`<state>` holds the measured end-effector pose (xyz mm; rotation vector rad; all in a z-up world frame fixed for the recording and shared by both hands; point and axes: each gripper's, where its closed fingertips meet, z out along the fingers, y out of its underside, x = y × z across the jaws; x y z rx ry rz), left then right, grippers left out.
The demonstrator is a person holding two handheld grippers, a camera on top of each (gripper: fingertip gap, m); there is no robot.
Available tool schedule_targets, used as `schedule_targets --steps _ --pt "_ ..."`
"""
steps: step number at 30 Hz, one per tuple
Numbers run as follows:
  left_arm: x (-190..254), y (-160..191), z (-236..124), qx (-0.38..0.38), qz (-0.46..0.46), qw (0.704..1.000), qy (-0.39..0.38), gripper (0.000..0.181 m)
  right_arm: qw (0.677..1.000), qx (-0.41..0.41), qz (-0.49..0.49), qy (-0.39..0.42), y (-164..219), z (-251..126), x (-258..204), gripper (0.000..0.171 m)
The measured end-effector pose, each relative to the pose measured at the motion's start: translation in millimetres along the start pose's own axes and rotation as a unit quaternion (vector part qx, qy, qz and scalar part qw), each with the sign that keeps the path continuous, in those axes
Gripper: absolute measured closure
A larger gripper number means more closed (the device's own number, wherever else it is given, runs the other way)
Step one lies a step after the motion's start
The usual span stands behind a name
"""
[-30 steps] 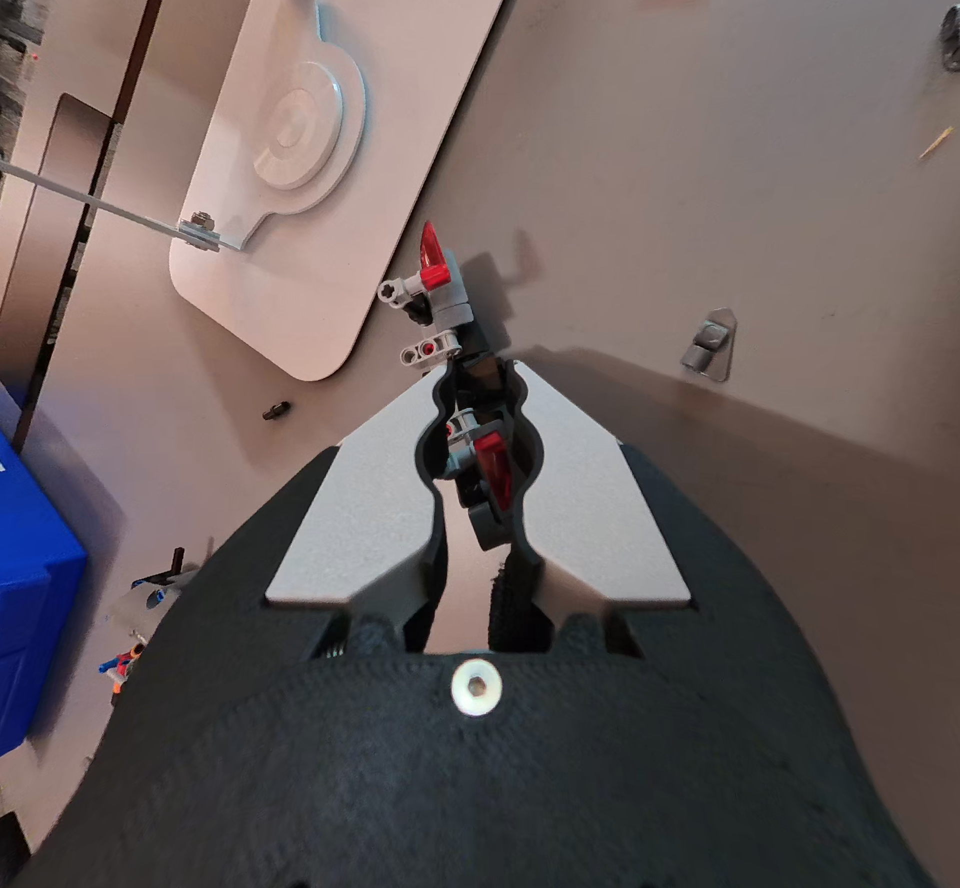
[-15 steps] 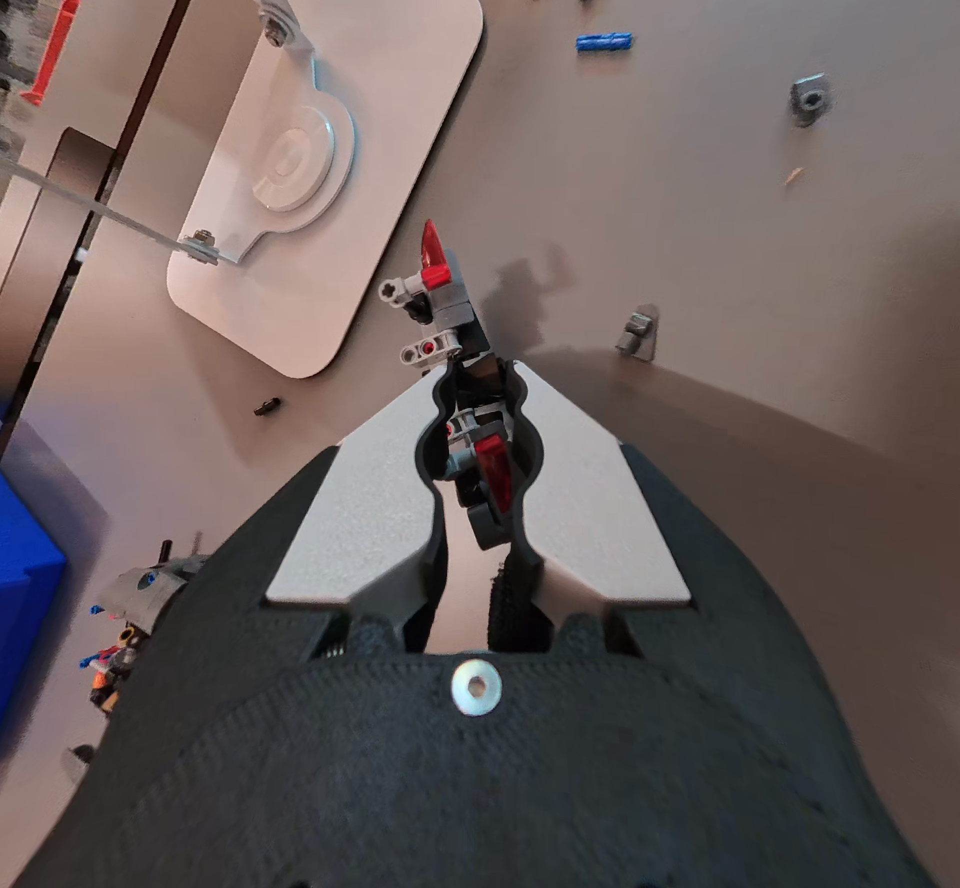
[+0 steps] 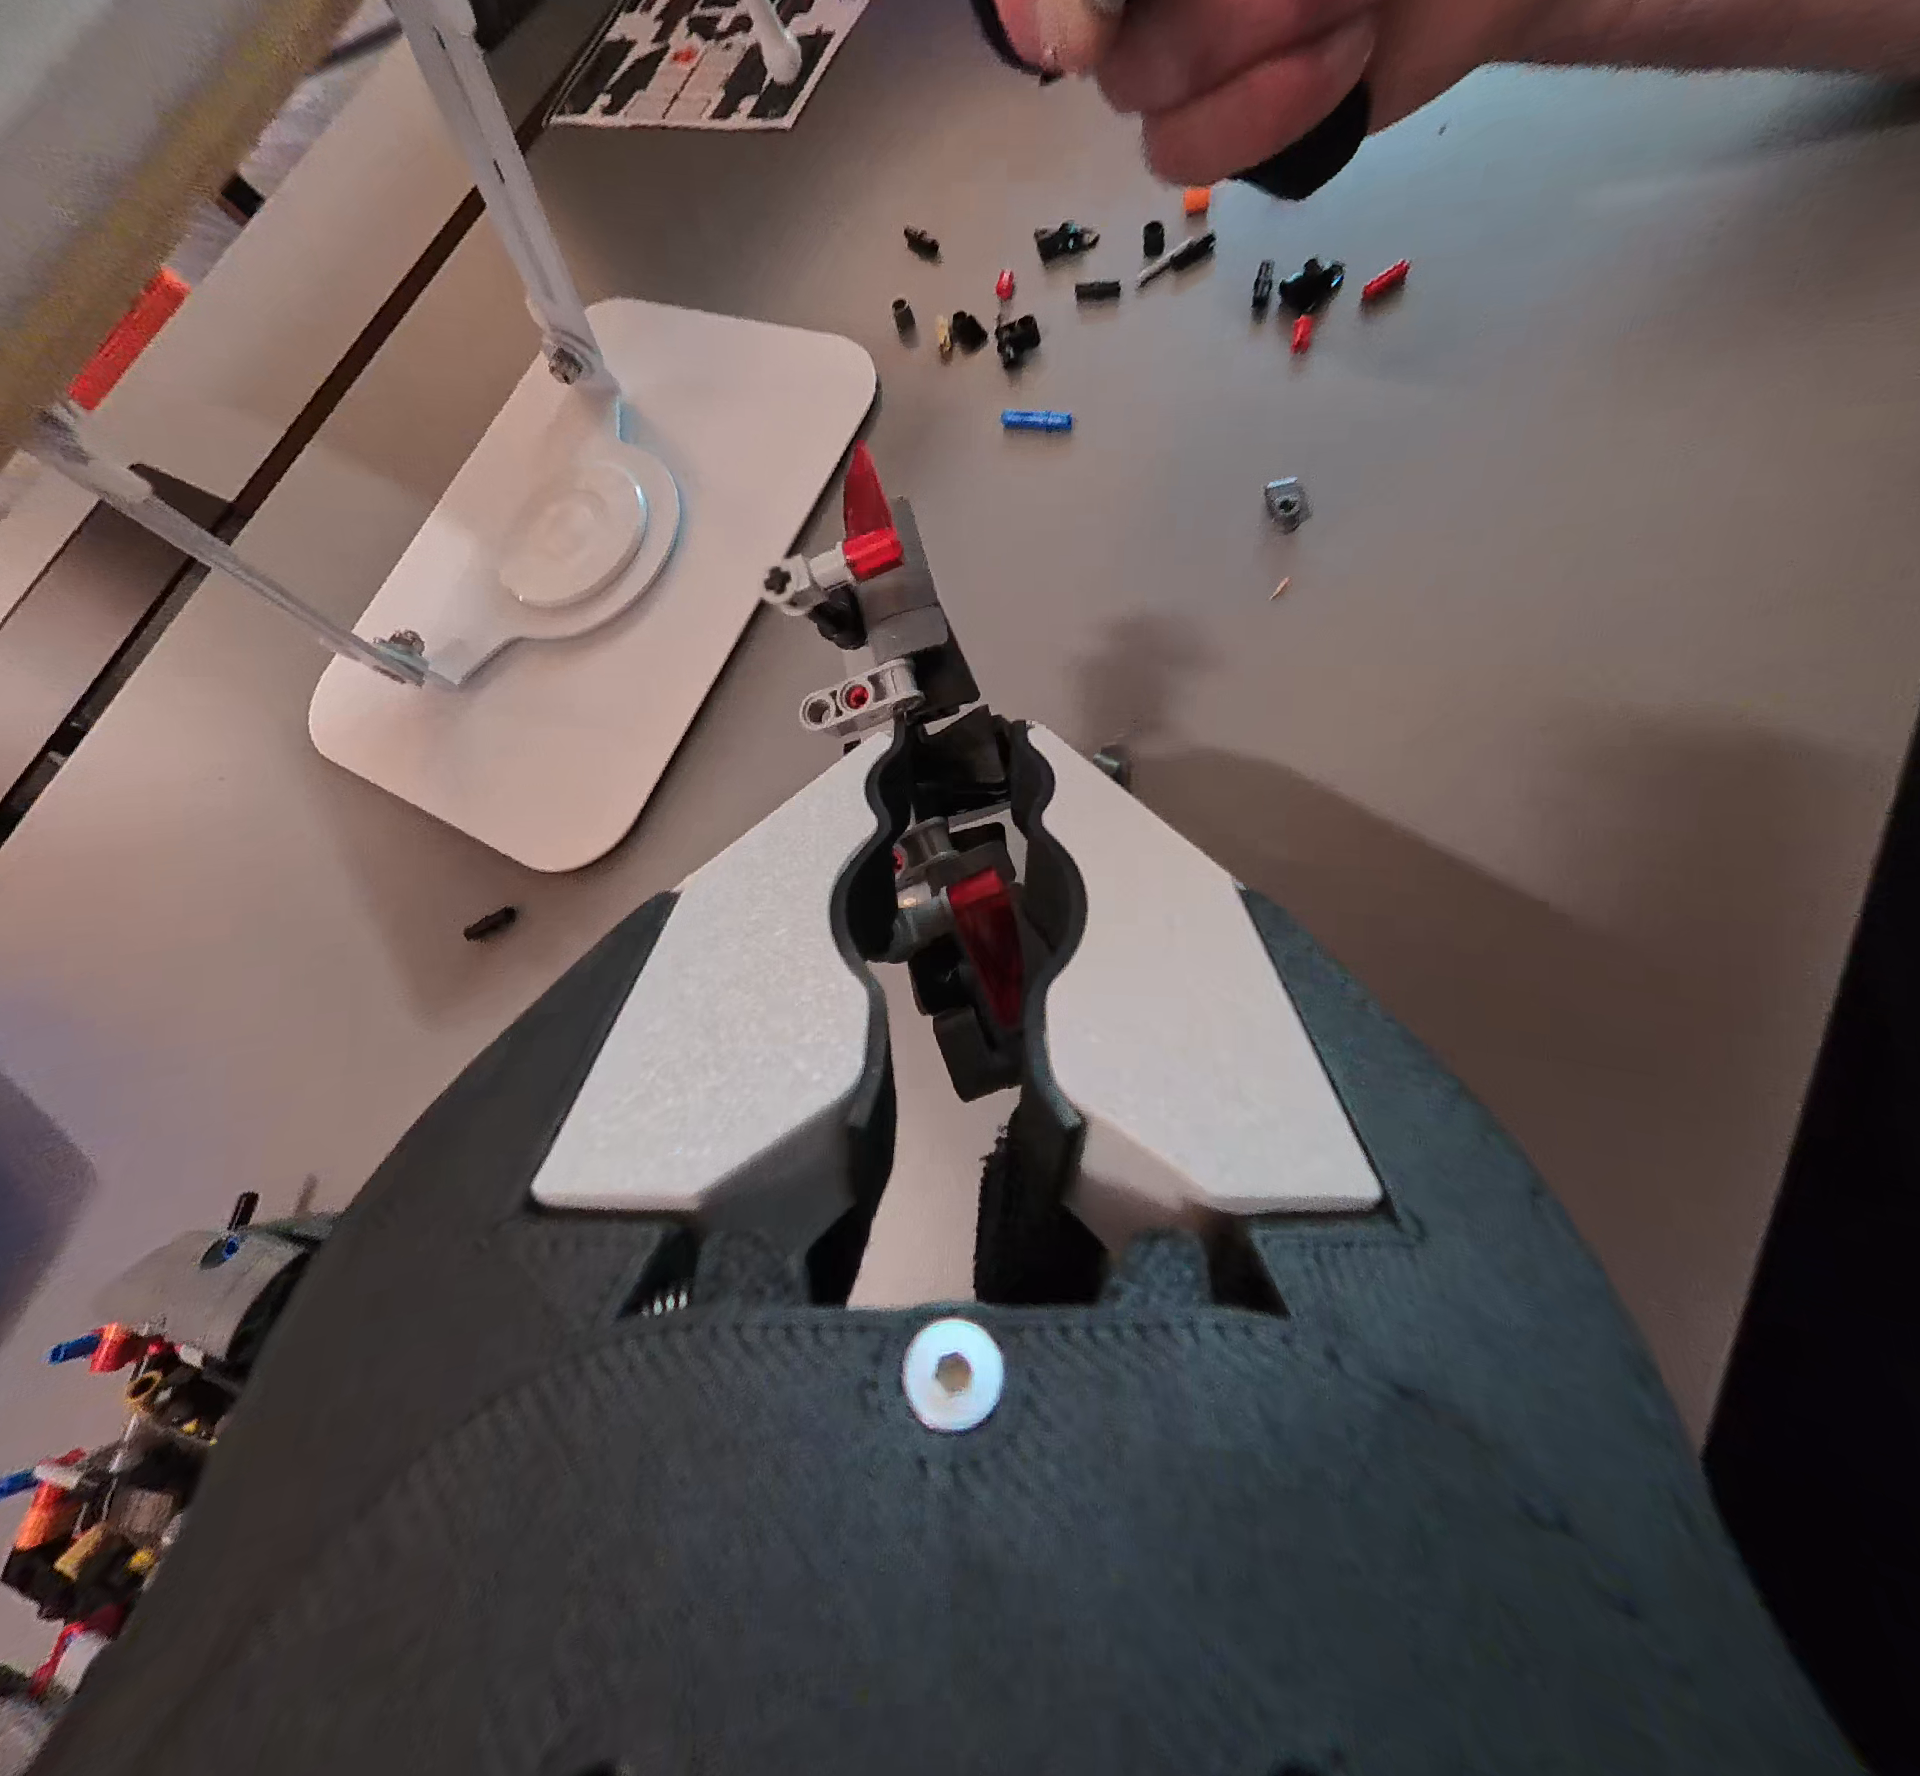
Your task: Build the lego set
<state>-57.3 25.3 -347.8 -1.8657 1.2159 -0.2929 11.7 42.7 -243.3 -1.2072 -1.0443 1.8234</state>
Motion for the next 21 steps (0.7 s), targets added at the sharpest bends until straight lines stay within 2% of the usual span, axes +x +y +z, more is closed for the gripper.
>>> schedule_targets --steps 10,21 --pt "17.5 -38.0 -27.0 0.094 0.024 0.993 0.064 0.165 0.999 -0.042 -0.023 -0.022 11.9 6.4 -11.1 0.167" --pt "35.6 -58.8 -48.5 0.160 0.040 0.977 0.132 0.165 0.997 -0.068 -0.030 -0.037 20.9 10.3 -17.6 0.167"
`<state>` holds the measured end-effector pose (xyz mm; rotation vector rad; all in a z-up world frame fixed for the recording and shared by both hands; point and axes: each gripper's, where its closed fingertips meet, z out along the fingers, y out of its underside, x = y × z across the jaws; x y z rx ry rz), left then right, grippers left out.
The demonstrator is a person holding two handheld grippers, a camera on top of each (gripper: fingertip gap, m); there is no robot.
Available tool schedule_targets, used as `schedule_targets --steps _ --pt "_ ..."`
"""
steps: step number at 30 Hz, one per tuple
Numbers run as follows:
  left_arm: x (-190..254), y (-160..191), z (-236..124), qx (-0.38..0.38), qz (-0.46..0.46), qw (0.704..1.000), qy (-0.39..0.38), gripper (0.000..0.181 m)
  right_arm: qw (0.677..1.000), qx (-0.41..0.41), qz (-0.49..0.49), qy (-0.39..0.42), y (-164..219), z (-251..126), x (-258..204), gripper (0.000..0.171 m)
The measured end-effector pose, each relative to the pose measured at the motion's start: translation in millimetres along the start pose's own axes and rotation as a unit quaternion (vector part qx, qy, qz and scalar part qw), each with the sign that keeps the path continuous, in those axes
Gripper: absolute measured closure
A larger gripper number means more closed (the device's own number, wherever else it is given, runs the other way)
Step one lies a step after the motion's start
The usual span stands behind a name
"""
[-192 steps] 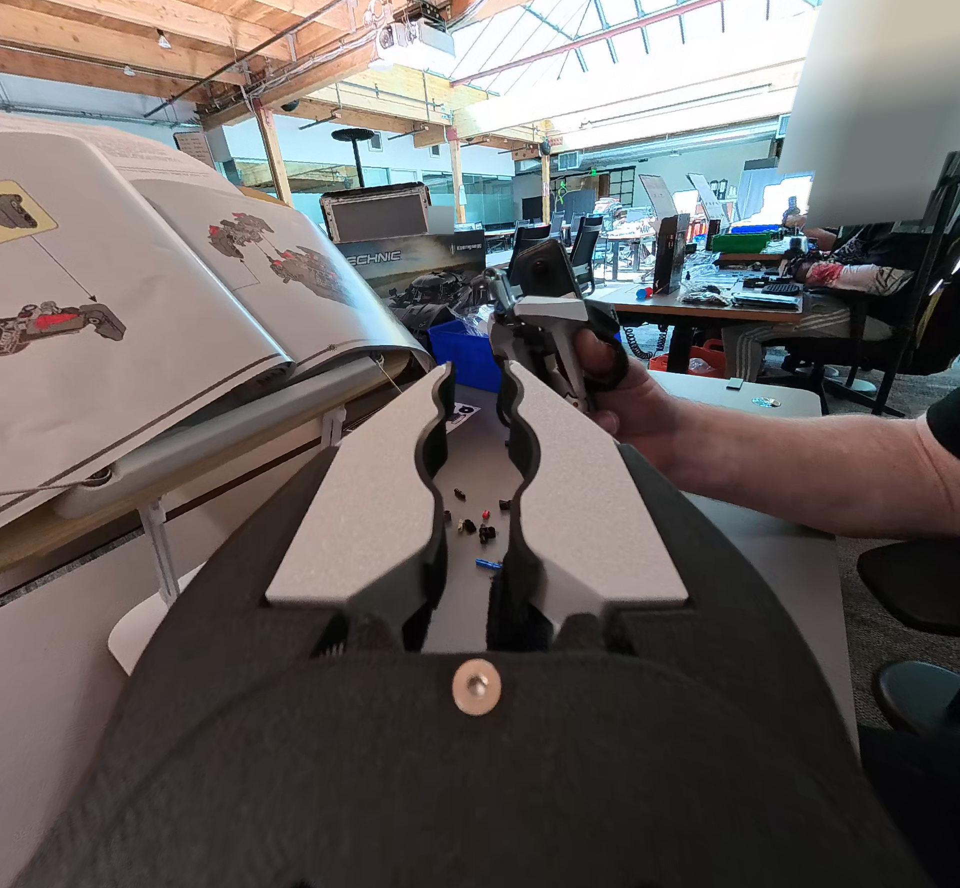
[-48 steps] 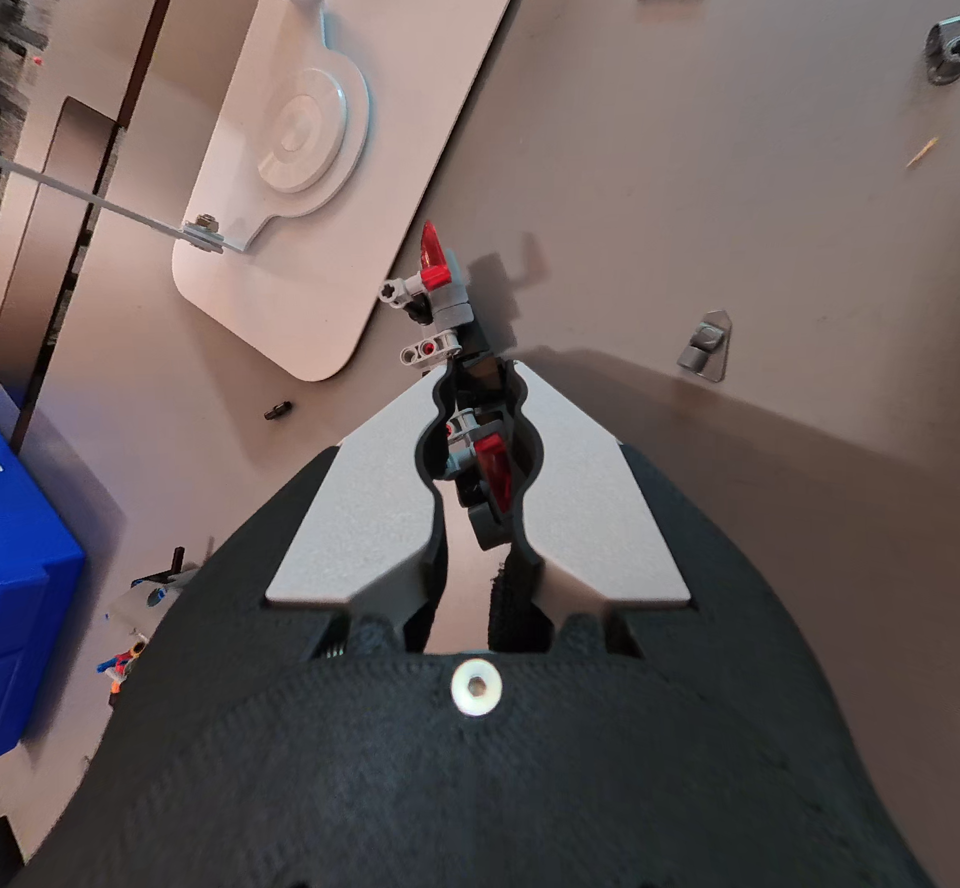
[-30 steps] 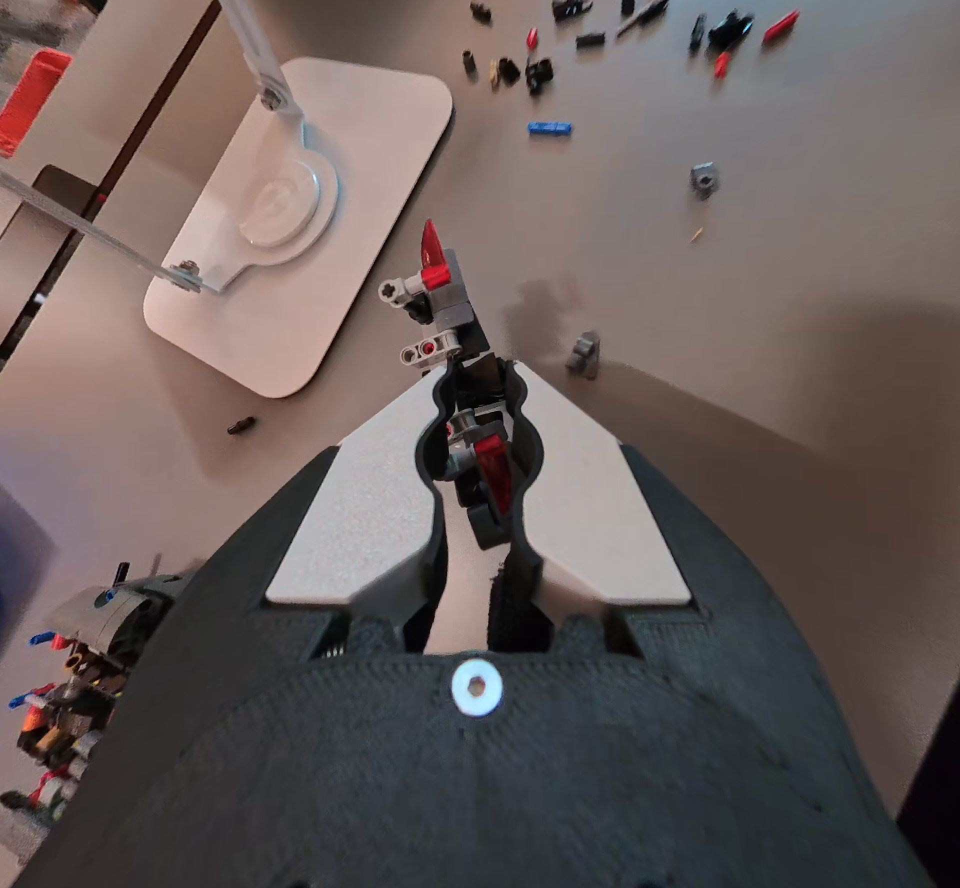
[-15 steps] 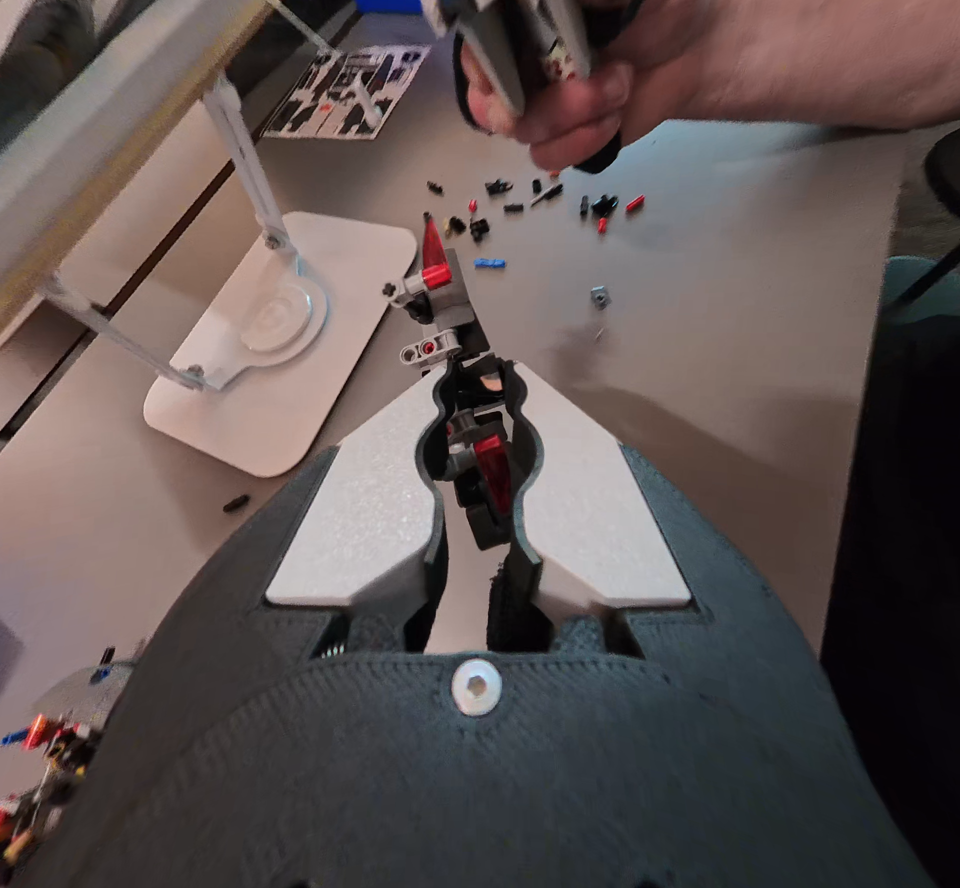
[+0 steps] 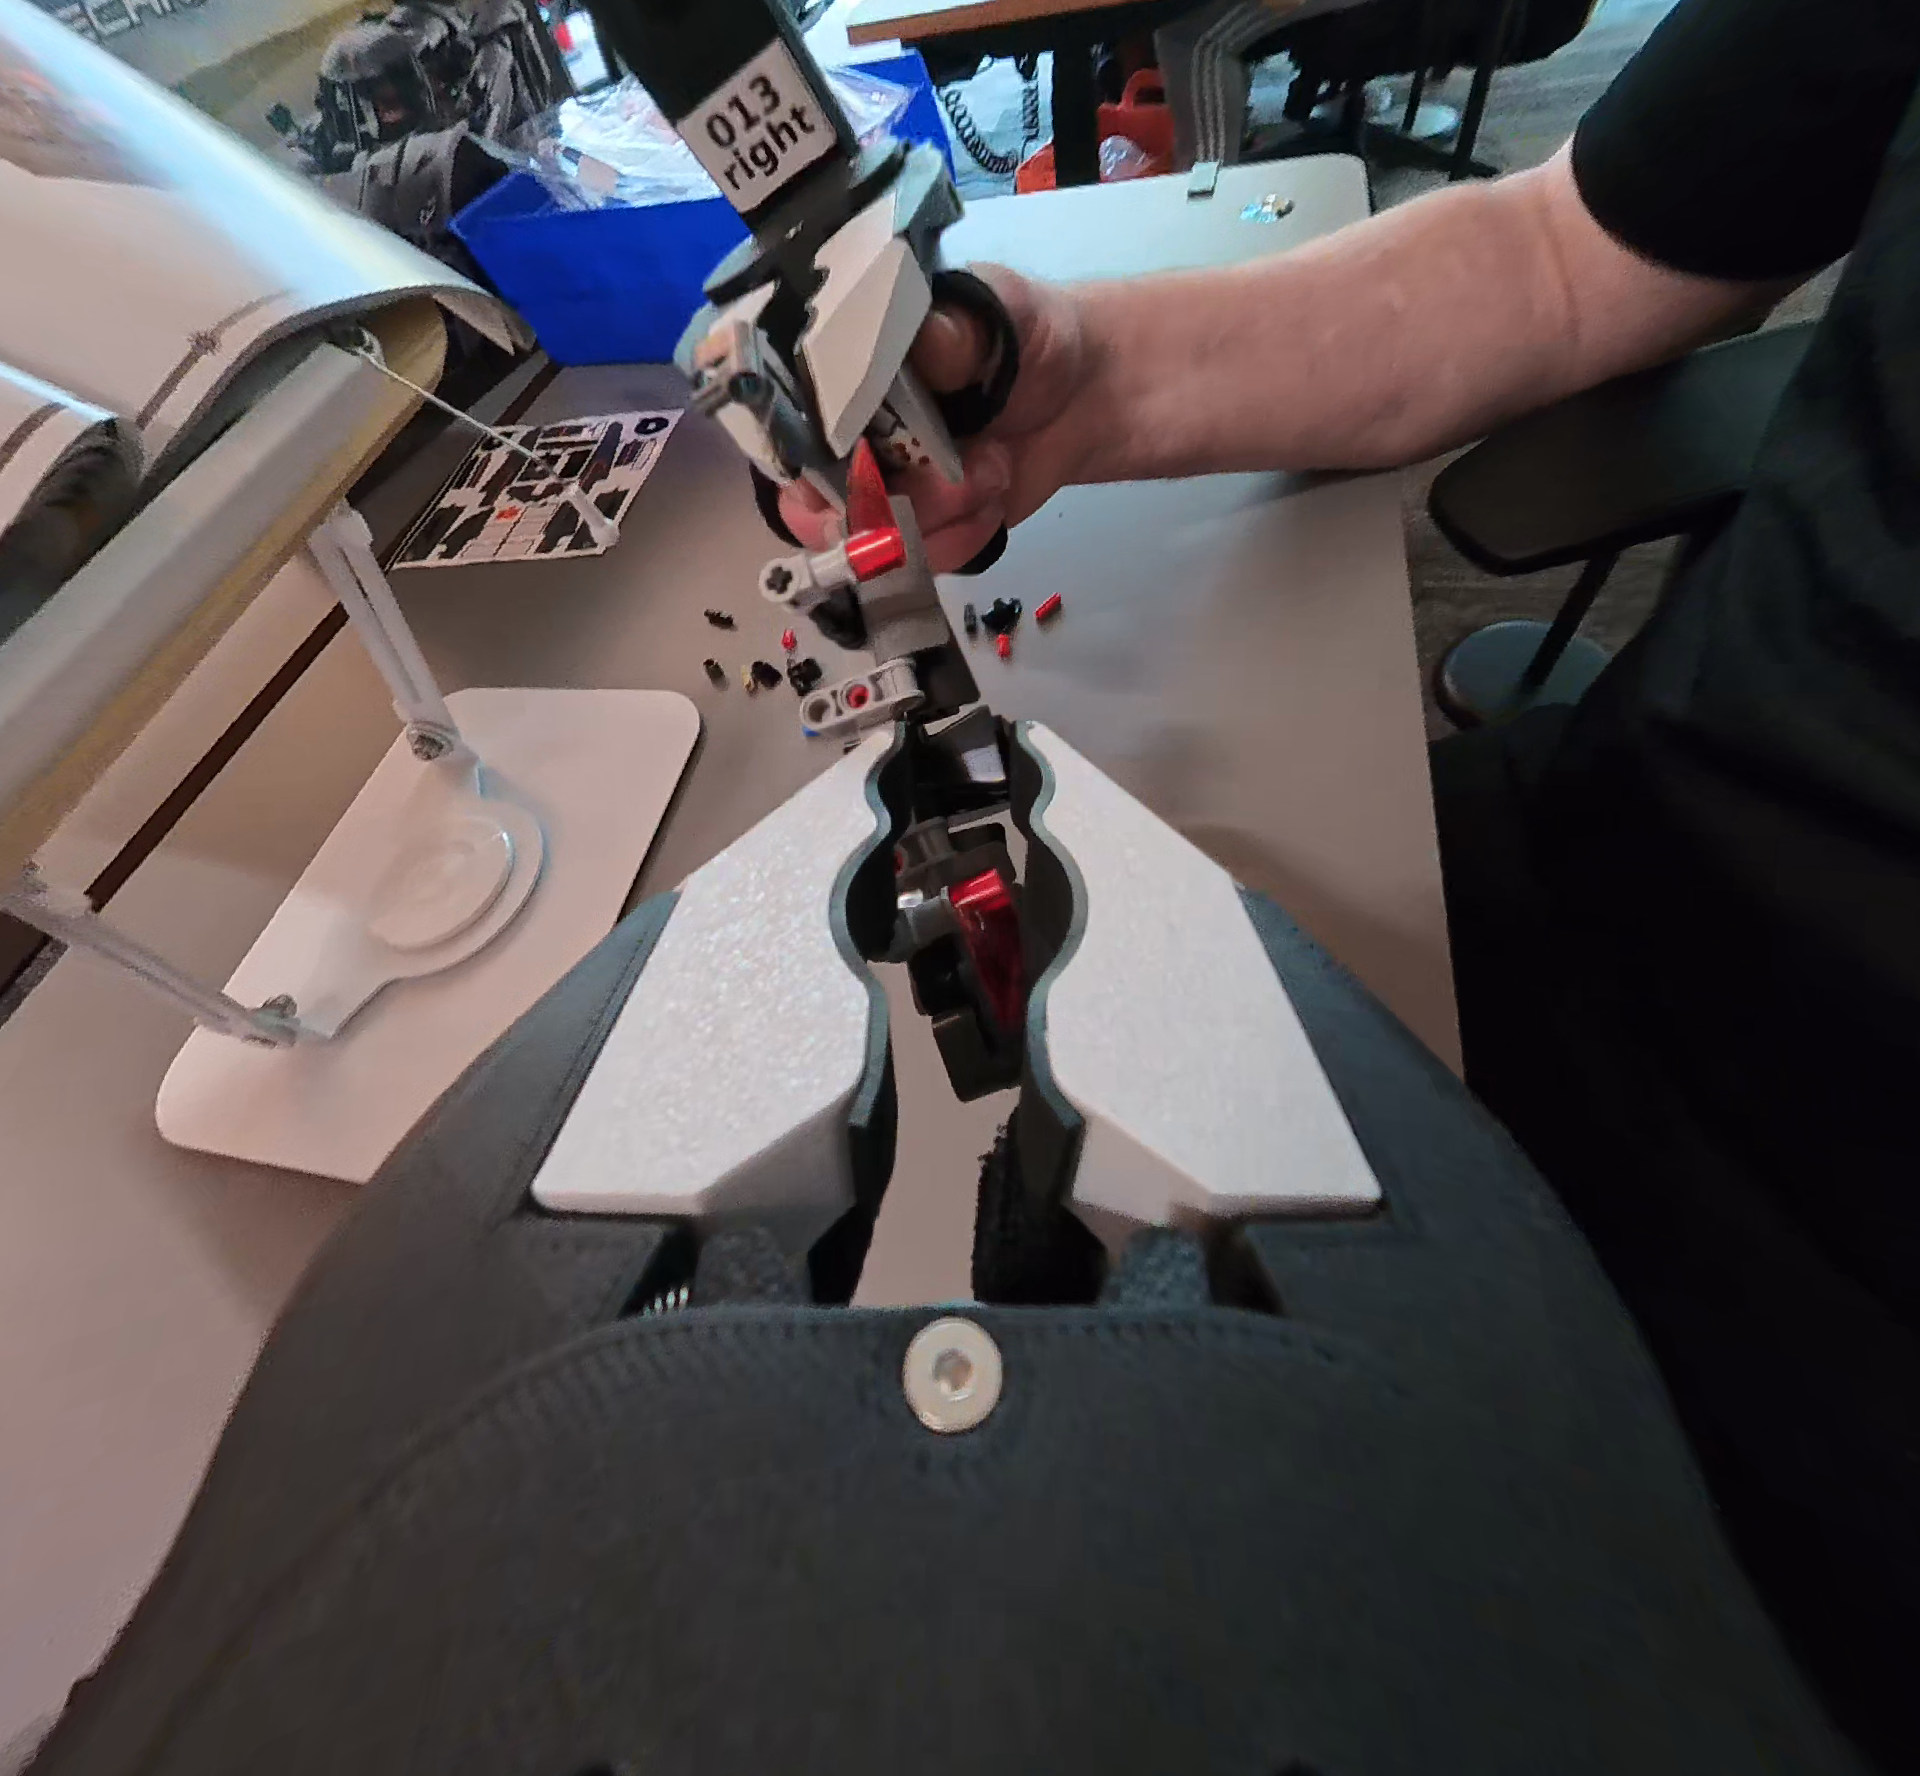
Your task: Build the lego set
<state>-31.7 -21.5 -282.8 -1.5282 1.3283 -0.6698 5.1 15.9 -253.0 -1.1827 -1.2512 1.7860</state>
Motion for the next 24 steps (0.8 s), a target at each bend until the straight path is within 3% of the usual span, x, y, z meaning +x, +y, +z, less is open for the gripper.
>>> schedule_targets --steps 24 --pt "2.2 -12.7 -7.3 0.035 -0.002 0.999 0.019 0.166 0.999 0.014 0.003 -0.035 -3.3 2.1 -11.9 0.166"
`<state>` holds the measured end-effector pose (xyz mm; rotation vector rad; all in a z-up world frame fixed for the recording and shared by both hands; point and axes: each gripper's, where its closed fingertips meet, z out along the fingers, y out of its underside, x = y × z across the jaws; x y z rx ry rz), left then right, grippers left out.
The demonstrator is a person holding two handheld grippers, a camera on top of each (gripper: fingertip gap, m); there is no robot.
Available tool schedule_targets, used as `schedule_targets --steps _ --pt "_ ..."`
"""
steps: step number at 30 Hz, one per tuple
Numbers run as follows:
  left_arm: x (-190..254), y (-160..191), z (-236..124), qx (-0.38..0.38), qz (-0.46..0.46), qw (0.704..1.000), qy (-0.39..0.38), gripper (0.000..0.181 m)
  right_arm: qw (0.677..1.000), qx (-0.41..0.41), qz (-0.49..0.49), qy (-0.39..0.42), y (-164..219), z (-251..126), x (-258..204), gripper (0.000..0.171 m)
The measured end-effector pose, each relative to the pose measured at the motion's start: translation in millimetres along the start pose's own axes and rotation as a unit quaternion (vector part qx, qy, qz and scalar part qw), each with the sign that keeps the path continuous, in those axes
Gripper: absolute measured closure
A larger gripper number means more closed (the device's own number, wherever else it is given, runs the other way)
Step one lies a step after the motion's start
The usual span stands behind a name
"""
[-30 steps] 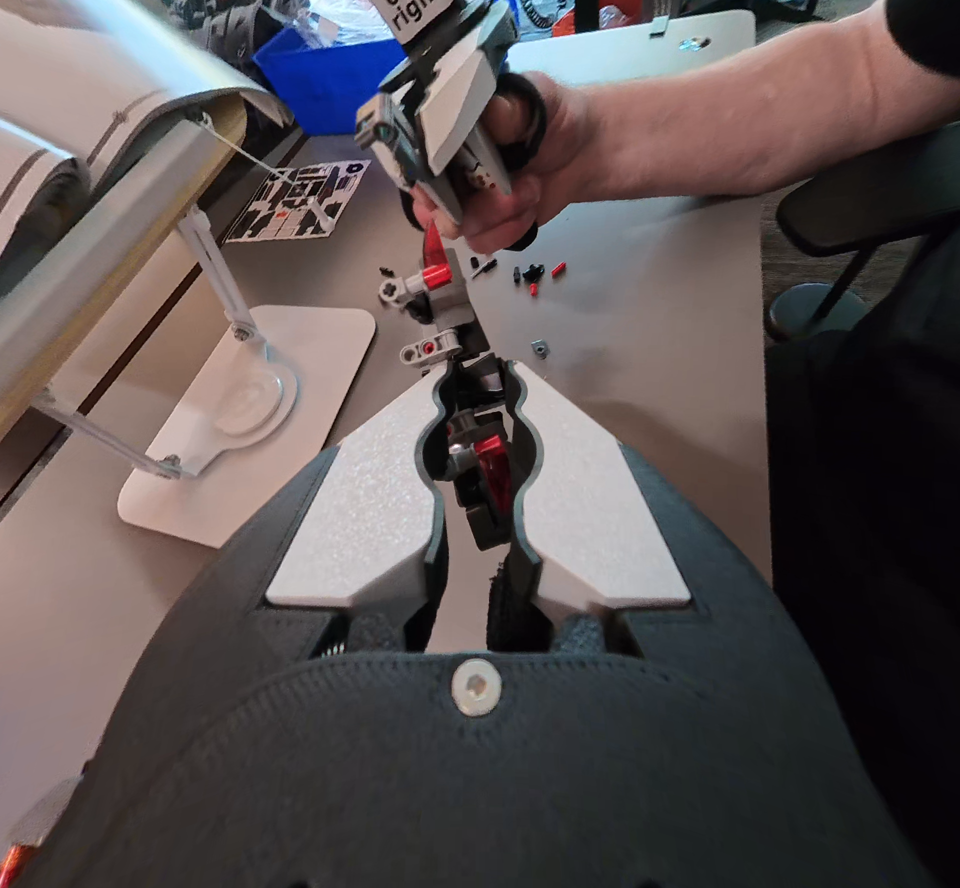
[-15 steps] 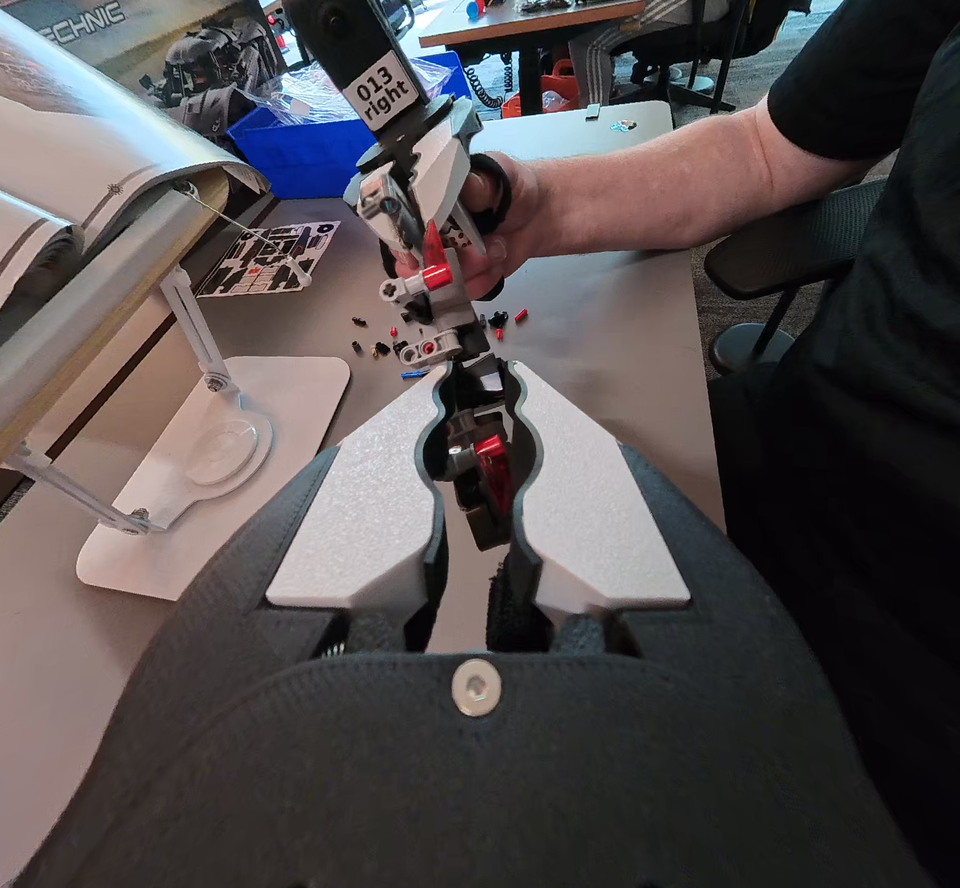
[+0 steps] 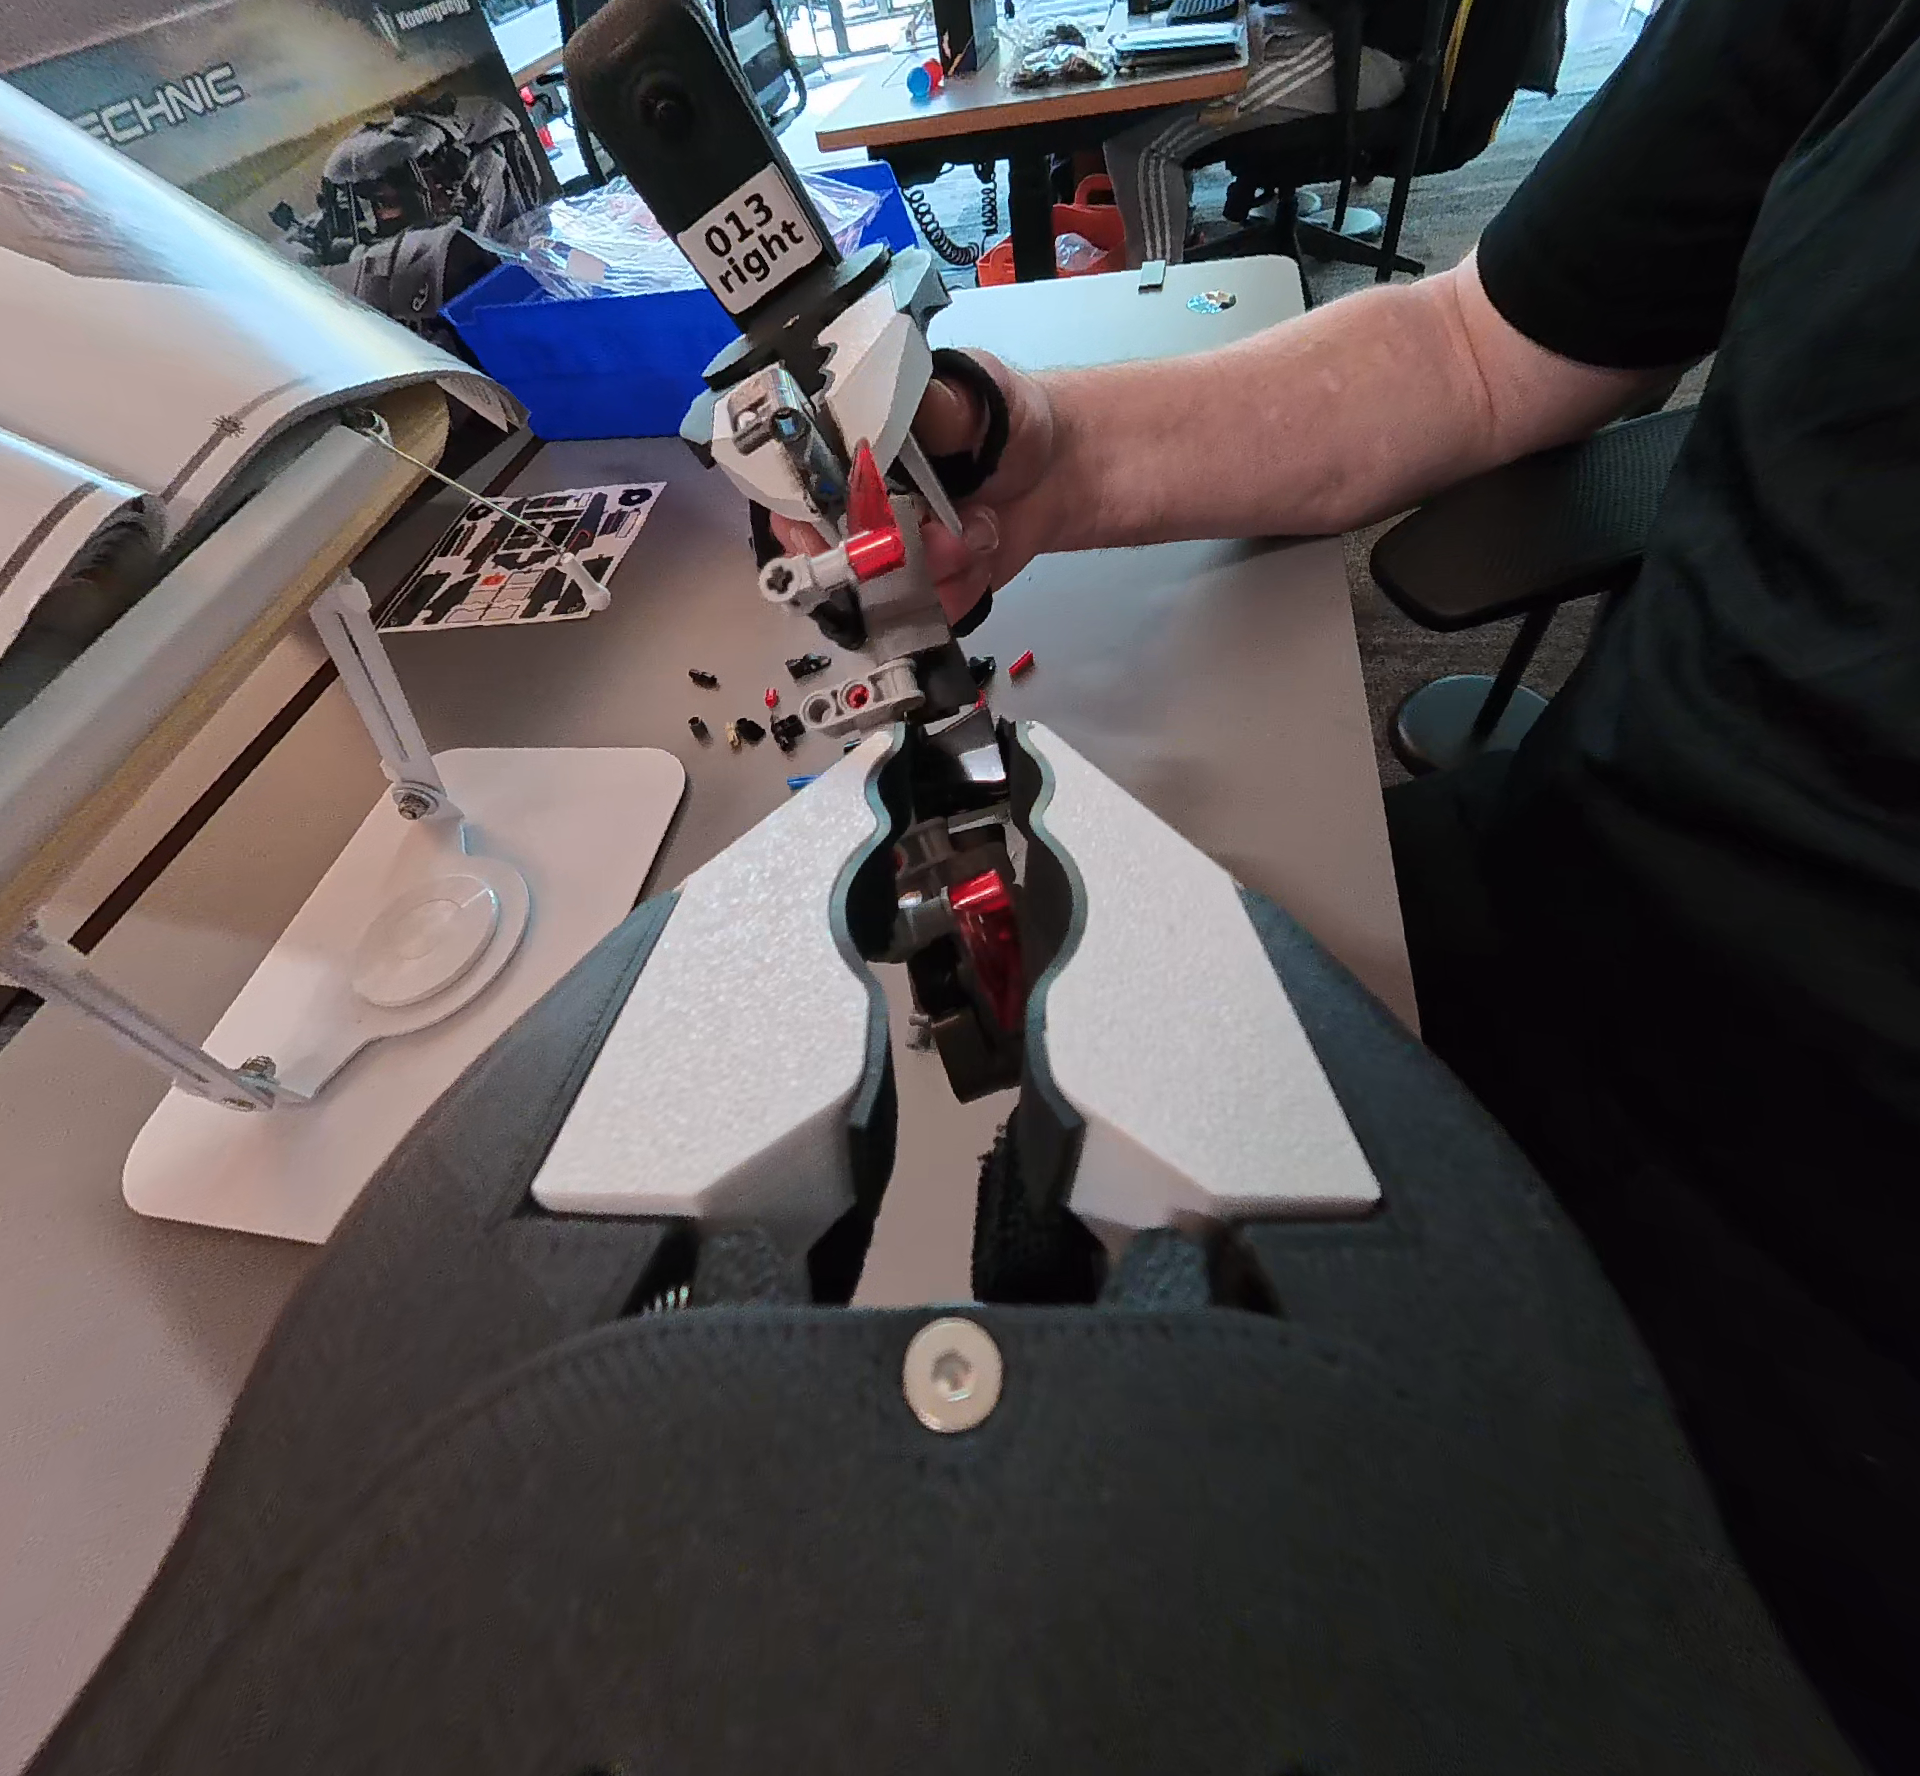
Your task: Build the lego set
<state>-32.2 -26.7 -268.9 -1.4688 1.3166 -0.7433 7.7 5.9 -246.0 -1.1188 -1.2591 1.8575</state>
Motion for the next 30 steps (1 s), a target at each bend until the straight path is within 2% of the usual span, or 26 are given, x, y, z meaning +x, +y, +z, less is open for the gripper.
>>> schedule_targets --steps 8,14,21,30 --pt "3.6 -8.9 -2.8 0.028 -0.010 0.999 0.020 0.166 1.000 0.001 -0.001 -0.005 -0.7 0.6 -2.2 0.166" --pt "4.6 -25.6 -9.8 0.099 -0.051 0.992 0.055 0.165 1.000 0.005 -0.001 -0.009 -2.1 1.2 -4.3 0.166" --pt "-4.6 -29.7 -17.1 0.159 -0.101 0.979 0.080 0.165 1.000 0.011 -0.002 -0.015 -5.4 0.8 -7.5 0.167" --pt "-8.8 -29.2 -17.8 0.171 -0.113 0.975 0.084 0.165 1.000 0.011 -0.003 -0.017 -6.1 0.7 -8.9 0.167"
